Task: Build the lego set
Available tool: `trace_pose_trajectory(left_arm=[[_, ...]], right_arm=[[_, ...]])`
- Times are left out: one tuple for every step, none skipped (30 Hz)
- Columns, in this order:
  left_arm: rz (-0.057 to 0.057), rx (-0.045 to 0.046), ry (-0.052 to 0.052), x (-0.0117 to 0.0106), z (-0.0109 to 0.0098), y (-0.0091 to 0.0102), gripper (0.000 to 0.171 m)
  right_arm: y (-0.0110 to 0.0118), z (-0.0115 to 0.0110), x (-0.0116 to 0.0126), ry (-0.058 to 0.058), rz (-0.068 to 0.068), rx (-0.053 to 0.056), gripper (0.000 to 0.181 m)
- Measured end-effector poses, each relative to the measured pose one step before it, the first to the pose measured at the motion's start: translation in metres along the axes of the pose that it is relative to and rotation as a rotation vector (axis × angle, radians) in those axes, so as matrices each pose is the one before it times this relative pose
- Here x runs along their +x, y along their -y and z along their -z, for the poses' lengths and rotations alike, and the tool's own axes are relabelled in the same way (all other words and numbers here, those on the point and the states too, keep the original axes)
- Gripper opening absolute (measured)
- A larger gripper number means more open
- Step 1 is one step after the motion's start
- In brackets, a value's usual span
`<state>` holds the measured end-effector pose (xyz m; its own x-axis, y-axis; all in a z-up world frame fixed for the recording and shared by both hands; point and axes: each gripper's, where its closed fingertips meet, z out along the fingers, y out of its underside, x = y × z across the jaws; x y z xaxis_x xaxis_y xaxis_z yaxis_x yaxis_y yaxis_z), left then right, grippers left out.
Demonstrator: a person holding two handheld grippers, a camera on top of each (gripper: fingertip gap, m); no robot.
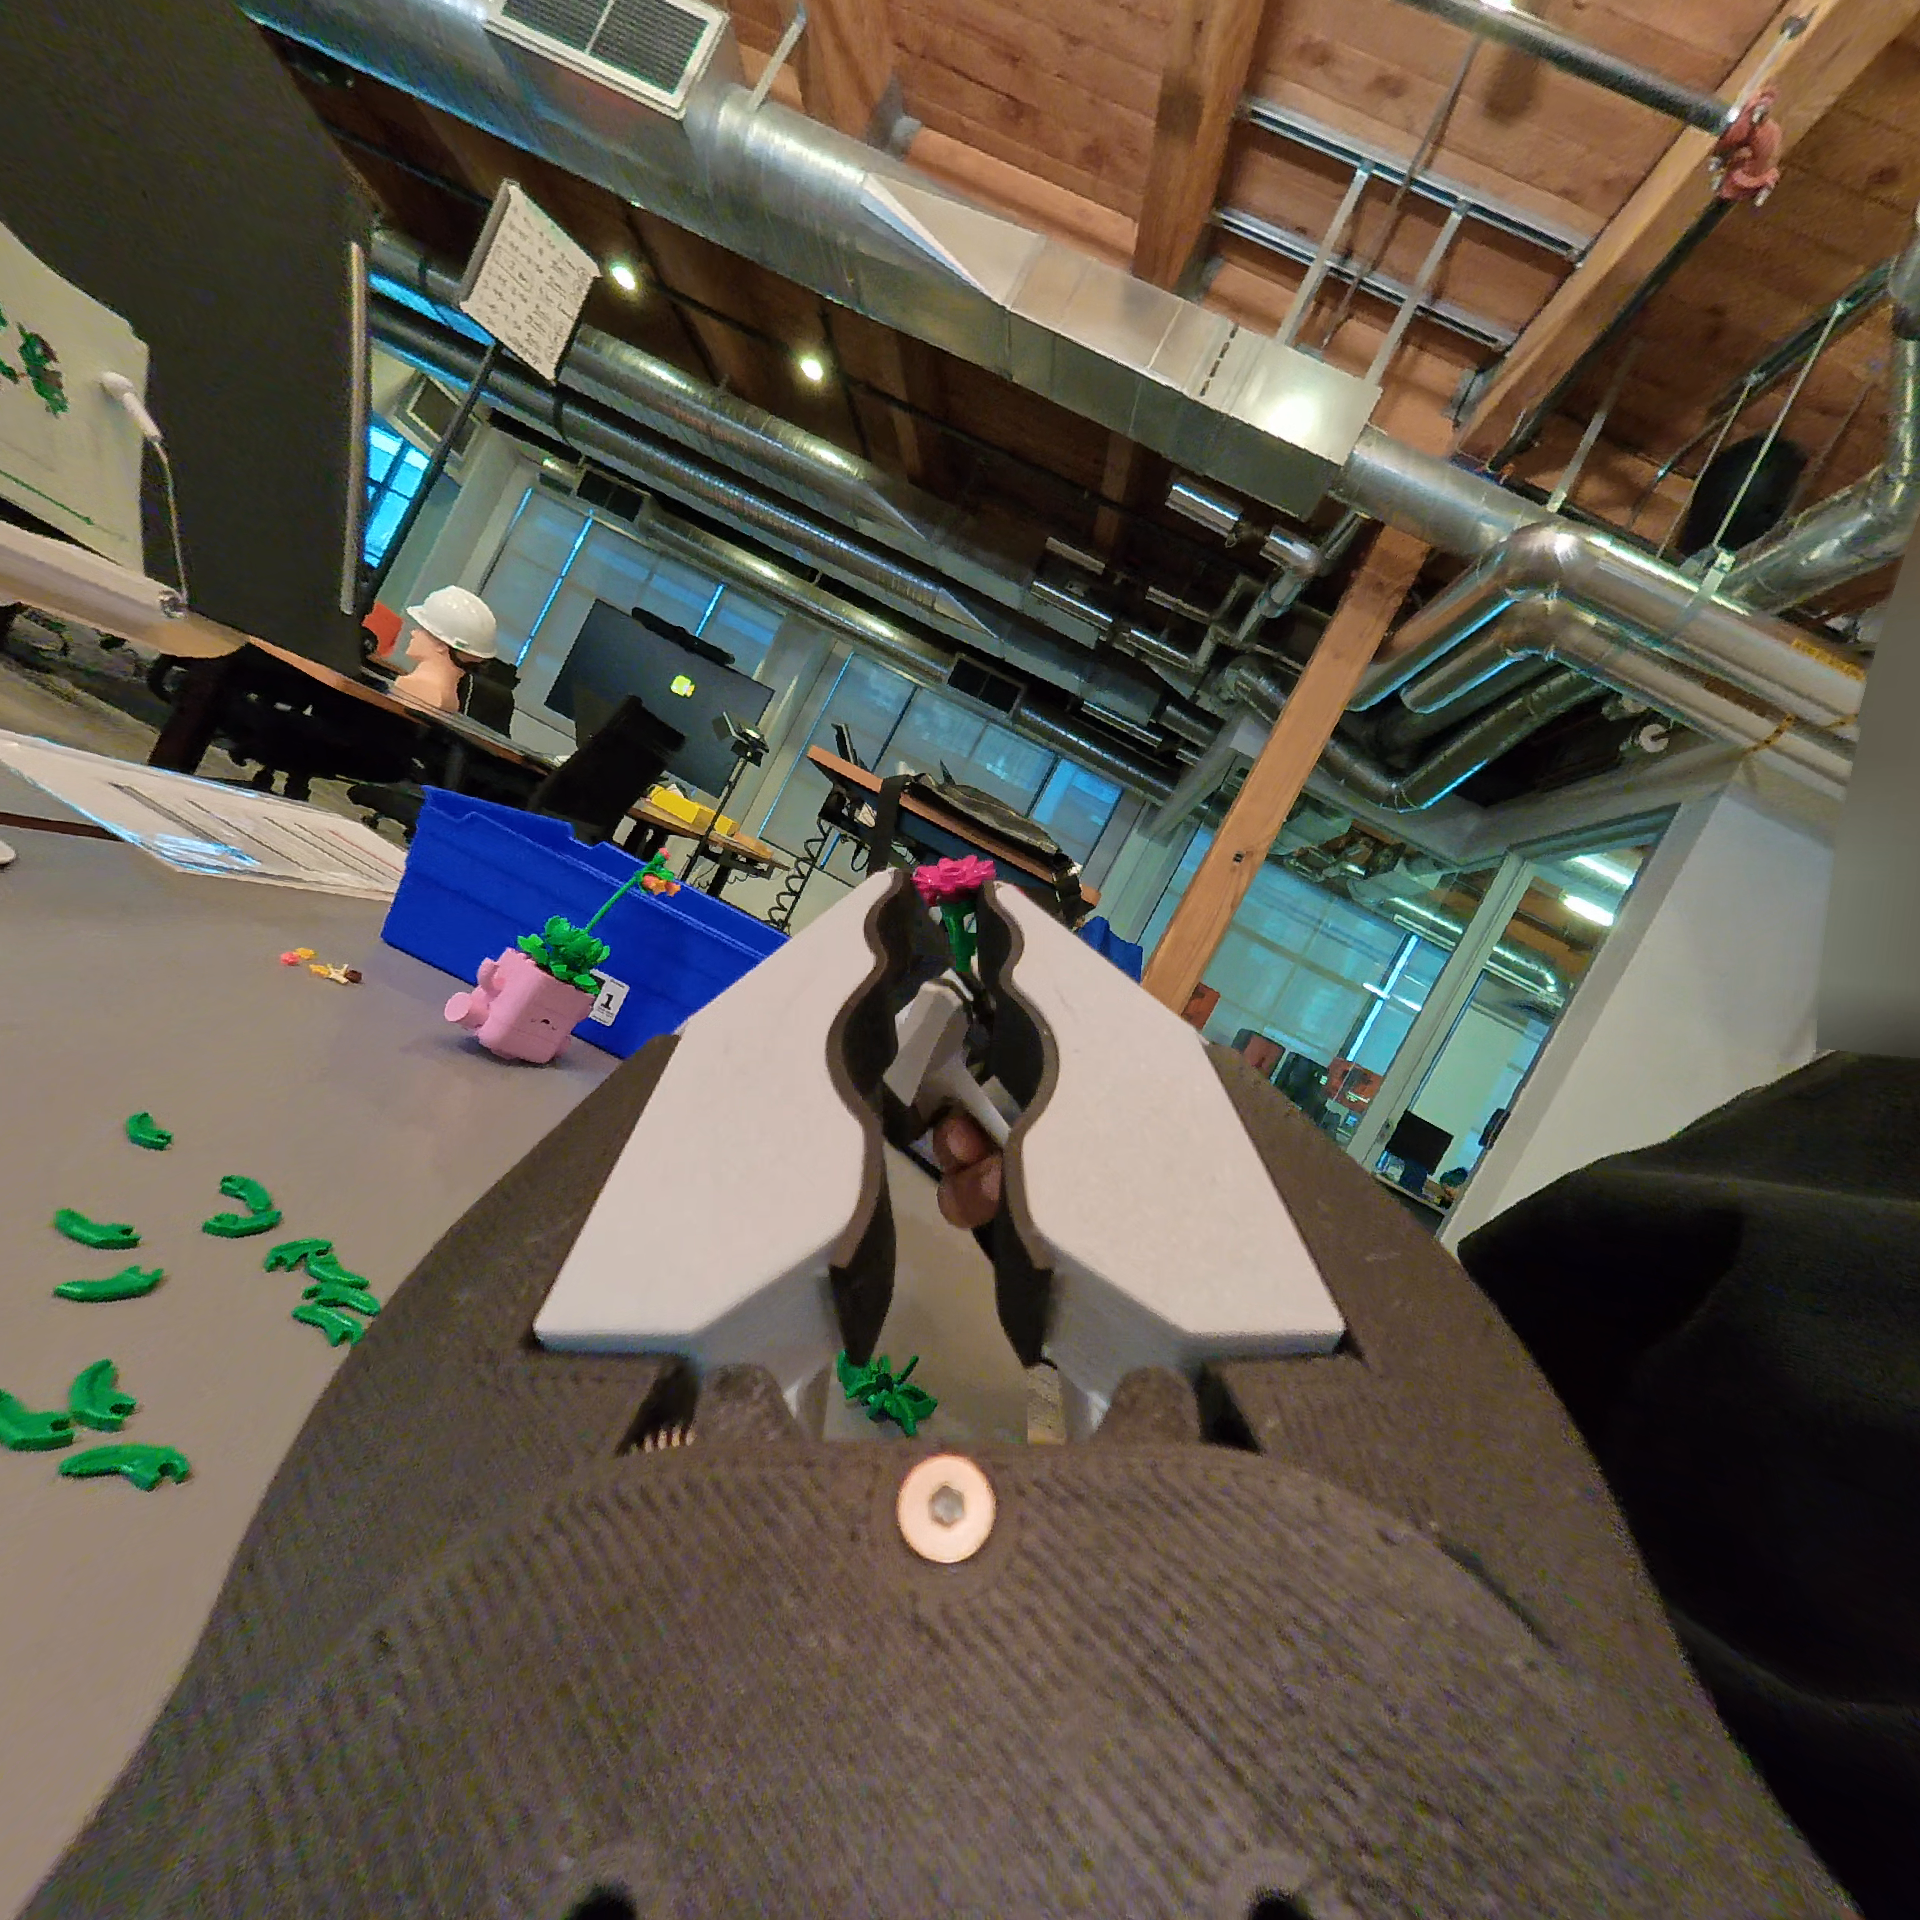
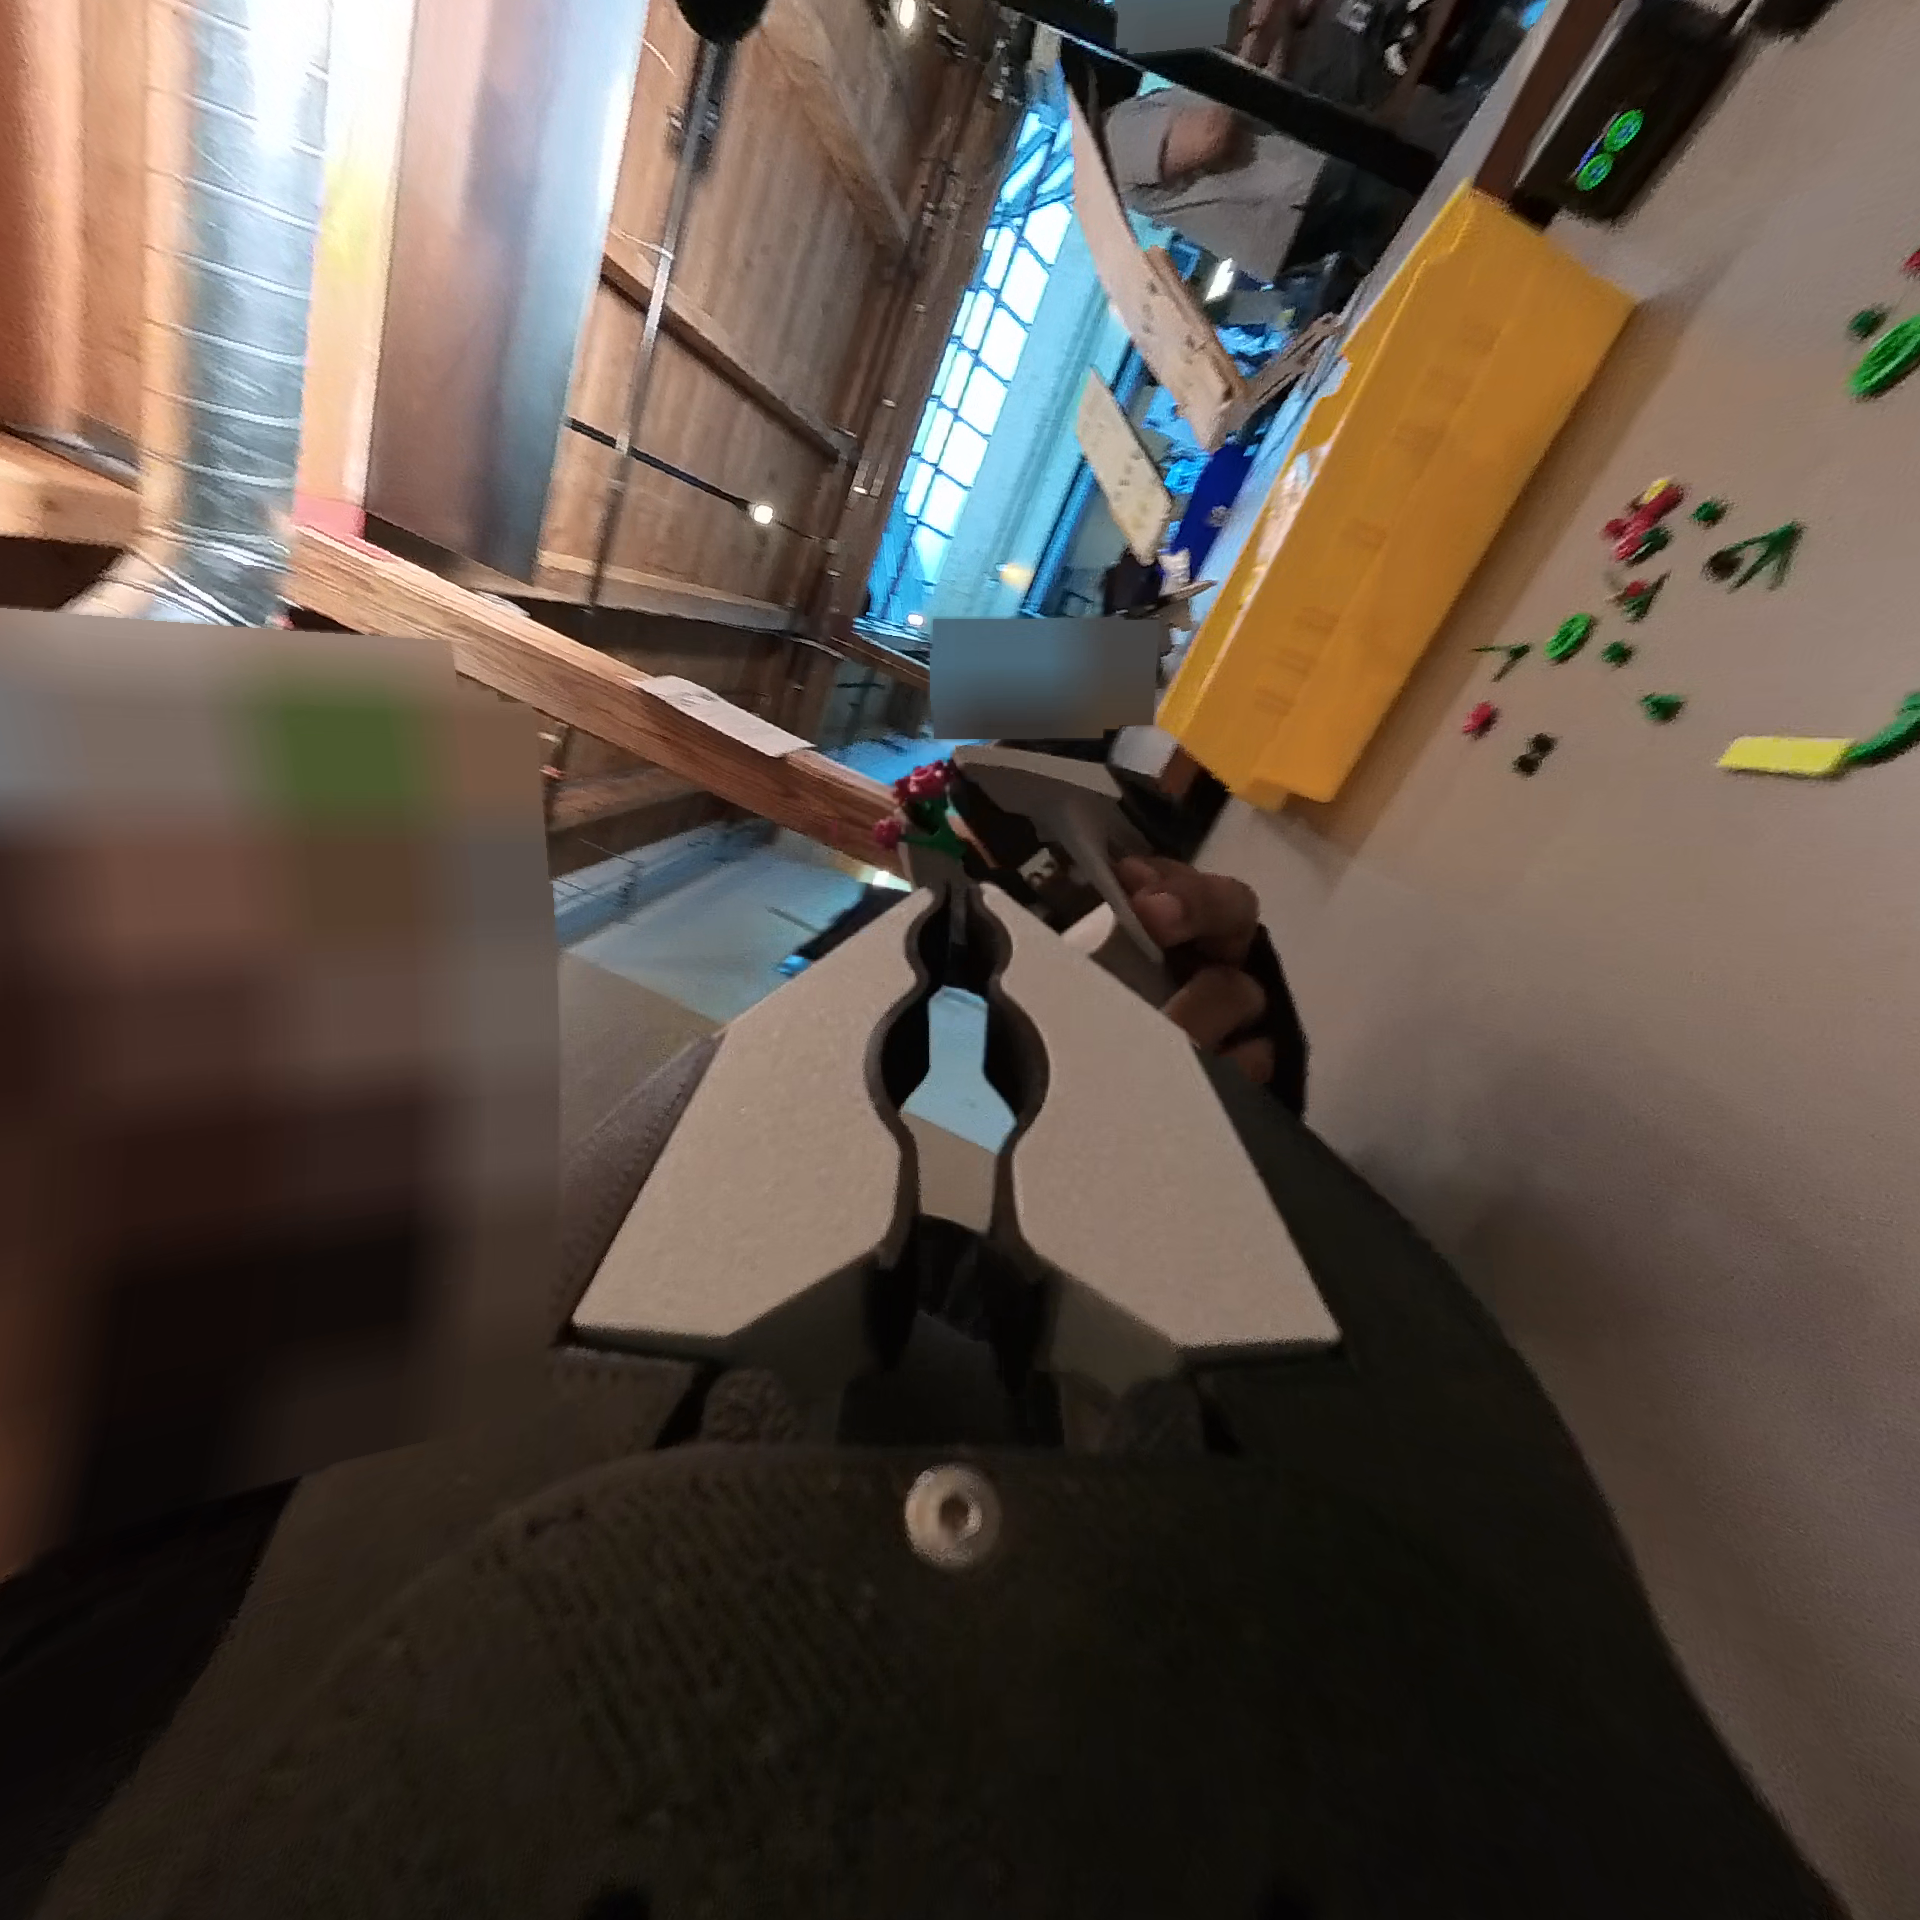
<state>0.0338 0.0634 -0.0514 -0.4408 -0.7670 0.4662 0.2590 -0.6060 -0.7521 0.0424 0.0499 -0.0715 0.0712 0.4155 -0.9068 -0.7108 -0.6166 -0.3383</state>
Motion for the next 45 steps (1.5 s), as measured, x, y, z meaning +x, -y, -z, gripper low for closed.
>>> trace_pose_trajectory(left_arm=[[-0.0004,-0.00189,-0.0001,-0.0004,0.00037,-0.00001,0.009],[-0.0036,-0.00505,0.0018,-0.00041,0.00013,-0.0005,0.009],[-0.0048,-0.00724,0.0026,-0.00042,-0.00013,-0.00091,0.008],[-0.0049,-0.00683,0.0003,-0.00007,-0.00013,-0.00099,0.009],[-0.004,-0.00647,-0.0001,-0.00004,-0.00033,-0.00098,0.009],[-0.0057,-0.00787,0.0032,-0.00029,-0.00039,-0.00119,0.009],[-0.0074,-0.00909,0.0038,-0.00029,-0.00038,-0.00139,0.009],[-0.0074,-0.00886,0.0025,0.00007,-0.00051,-0.00124,0.009],[-0.0064,-0.00825,0.0021,0.00023,-0.00046,-0.00111,0.009],[-0.0056,-0.00879,0.0014,0.00026,-0.00069,-0.00124,0.009],[-0.0049,-0.01077,0.0005,0.00027,-0.00077,-0.00165,0.009],[-0.0046,-0.01204,-0.0006,0.00041,-0.00097,-0.00192,0.009],[-0.0029,-0.01128,-0.0017,0.00064,-0.00106,-0.00203,0.009],[0.0003,-0.00853,-0.0043,0.00073,-0.00114,-0.00168,0.009],[0.0043,-0.00665,-0.0068,0.00103,-0.00099,-0.00147,0.009],[0.0057,-0.00747,-0.007,0.00073,-0.00108,-0.00155,0.009],[0.0032,-0.00924,-0.0058,0.00083,-0.00106,-0.00181,0.009],[0.0009,-0.00991,-0.0065,0.001,-0.00102,-0.0019,0.009],[0.0004,-0.00919,-0.0065,0.00104,-0.00102,-0.00168,0.009],[0.0014,-0.00764,-0.0048,0.00083,-0.00102,-0.00138,0.009],[0.0015,-0.00608,-0.0042,0.00066,-0.00085,-0.00124,0.009],[0.0013,-0.00581,-0.002,0.00034,-0.00075,-0.00127,0.009],[0.0008,-0.00669,-0.001,0.00009,-0.00066,-0.00133,0.009],[0.0011,-0.00669,-0.003,0.00027,-0.0006,-0.00136,0.009],[0.0036,-0.00523,-0.0051,0.00058,-0.00063,-0.00104,0.009],[0.0064,0.00005,-0.0023,-0.0002,-0.00034,-0.00045,0.009],[0.0081,0.00355,-0.0074,0.00047,-0.00026,0.0,0.011],[0.0125,0.00294,-0.0069,0.00011,-0.00044,-0.00021,0.016],[0.0159,-0.00041,0.0082,-0.00232,-0.00049,-0.0005,0.024],[0.0118,-0.00459,0.015,-0.0034,-0.00027,-0.00116,0.03],[0.0058,-0.00623,0.0117,-0.00281,0.00008,-0.00133,0.033],[0.0012,-0.00481,0.0094,-0.00192,0.00028,-0.00102,0.034],[-0.0041,-0.00505,0.0079,-0.00136,0.00024,-0.00077,0.035],[-0.0077,-0.00567,0.0085,-0.00116,0.00036,-0.00089,0.035],[-0.0088,-0.00508,0.0112,-0.00153,0.00039,-0.00071,0.035],[-0.0097,-0.00253,0.0111,-0.00153,0.00044,-0.00078,0.035],[-0.0089,-0.00033,0.0087,-0.00127,0.00035,-0.0005,0.035],[-0.0085,0.0,0.009,-0.00136,0.00027,-0.00054,0.034],[-0.009,-0.00144,0.0112,-0.00179,0.0,-0.00104,0.033],[-0.0091,-0.00433,0.013,-0.00204,-0.00033,-0.00149,0.033],[-0.0094,-0.00629,0.0143,-0.00223,-0.00071,-0.00189,0.033],[-0.0102,-0.00651,0.0135,-0.00197,-0.00118,-0.00214,0.032],[-0.0098,-0.00632,0.0117,-0.00153,-0.00134,-0.0022,0.032],[-0.0112,-0.00803,0.0108,-0.00117,-0.00186,-0.00238,0.032],[-0.0161,-0.01395,0.009,-0.00074,-0.00223,-0.00313,0.032]], right_arm=[[0.00294,0.00262,-0.00103,-0.036,0.0487,0.0,0.001],[0.00339,0.00285,-0.00103,-0.0438,0.0657,0.0006,0.001],[0.0035,0.00278,-0.00152,-0.0477,0.0773,-0.002,0.002],[0.00343,0.00258,-0.00249,-0.0451,0.0873,-0.0034,0.002],[0.00291,0.00209,-0.00331,-0.0402,0.092,-0.0075,0.003],[0.00186,0.00142,-0.00384,-0.0338,0.0923,-0.0137,0.006],[0.0007,0.0008,-0.00578,-0.0189,0.0916,-0.0182,0.011],[0.00012,0.00008,-0.0083,-0.002,0.0944,-0.0194,0.014],[-0.00105,-0.00071,-0.00643,-0.011,0.0949,-0.0246,0.015],[-0.00168,-0.00105,-0.00265,-0.0336,0.0943,-0.028,0.018],[-0.00172,-0.00117,-0.00146,-0.0404,0.0982,-0.0248,0.019],[-0.00226,-0.00102,-0.0005,-0.0459,0.0977,-0.0251,0.019],[-0.00306,-0.00109,0.00099,-0.0519,0.0911,-0.0313,0.019],[-0.00356,-0.00144,-0.00004,-0.0412,0.0836,-0.036,0.019],[-0.00394,-0.0017,-0.00068,-0.0321,0.0735,-0.0378,0.018],[-0.00396,-0.00184,-0.00044,-0.0285,0.0618,-0.037,0.018],[-0.00344,-0.00192,-0.00037,-0.0242,0.0499,-0.032,0.018],[-0.00258,-0.00175,0.00014,-0.0225,0.0363,-0.0238,0.016],[-0.00191,-0.00142,-0.00011,-0.0147,0.0235,-0.0156,0.015],[-0.00092,-0.0012,-0.00116,-0.0019,0.0132,-0.0068,0.015],[-0.00046,-0.00086,-0.00078,0.0009,0.0035,-0.0017,0.015],[-0.00019,-0.00038,-0.00035,0.0018,-0.0012,0.0009,0.014],[-0.00013,-0.00025,-0.00016,0.0031,-0.0032,0.0013,0.012],[-0.00041,0.00011,0.00085,-0.002,-0.0037,0.0,0.01],[-0.00072,0.00029,0.00116,-0.0031,-0.0027,-0.0009,0.006],[-0.001,0.00041,0.00076,0.0016,-0.0046,-0.0019,0.006],[-0.00136,0.00042,0.00074,0.0053,-0.0119,-0.0044,0.006],[-0.0016,0.0008,0.00115,0.006,-0.0161,-0.0035,0.006],[-0.00178,0.00176,0.0032,-0.0044,-0.0142,-0.0008,0.006],[-0.00288,0.00296,0.00549,-0.0151,-0.0123,-0.0032,0.006],[-0.00433,0.00388,0.00716,-0.0194,-0.0151,-0.0074,0.006],[-0.0062,0.00448,0.00795,-0.017,-0.0203,-0.0091,0.006],[-0.0084,0.00478,0.00835,-0.0157,-0.0226,-0.0111,0.006],[-0.01108,0.005,0.00899,-0.0194,-0.02,-0.0166,0.006],[-0.01366,0.00492,0.00902,-0.0189,-0.0167,-0.0218,0.006],[-0.01524,0.0048,0.0087,-0.0154,-0.0163,-0.0227,0.006],[-0.01585,0.00477,0.00767,-0.0098,-0.0152,-0.0231,0.006],[-0.01583,0.00457,0.00584,-0.0018,-0.0082,-0.0229,0.006],[-0.01668,0.00376,0.00489,-0.0027,0.0015,-0.0258,0.006],[-0.01818,0.00265,0.00341,-0.0036,0.0052,-0.0356,0.006],[-0.01832,0.00152,0.00021,0.0044,0.0114,-0.0414,0.006],[-0.01696,0.00035,-0.00153,0.0032,0.0213,-0.0389,0.006],[-0.01321,-0.00118,0.00043,-0.0114,0.0335,-0.0306,0.006],[-0.00932,-0.00199,0.00155,-0.016,0.0284,-0.0255,0.006],[-0.00542,-0.00239,-0.00099,0.0016,0.0077,-0.009,0.006]])
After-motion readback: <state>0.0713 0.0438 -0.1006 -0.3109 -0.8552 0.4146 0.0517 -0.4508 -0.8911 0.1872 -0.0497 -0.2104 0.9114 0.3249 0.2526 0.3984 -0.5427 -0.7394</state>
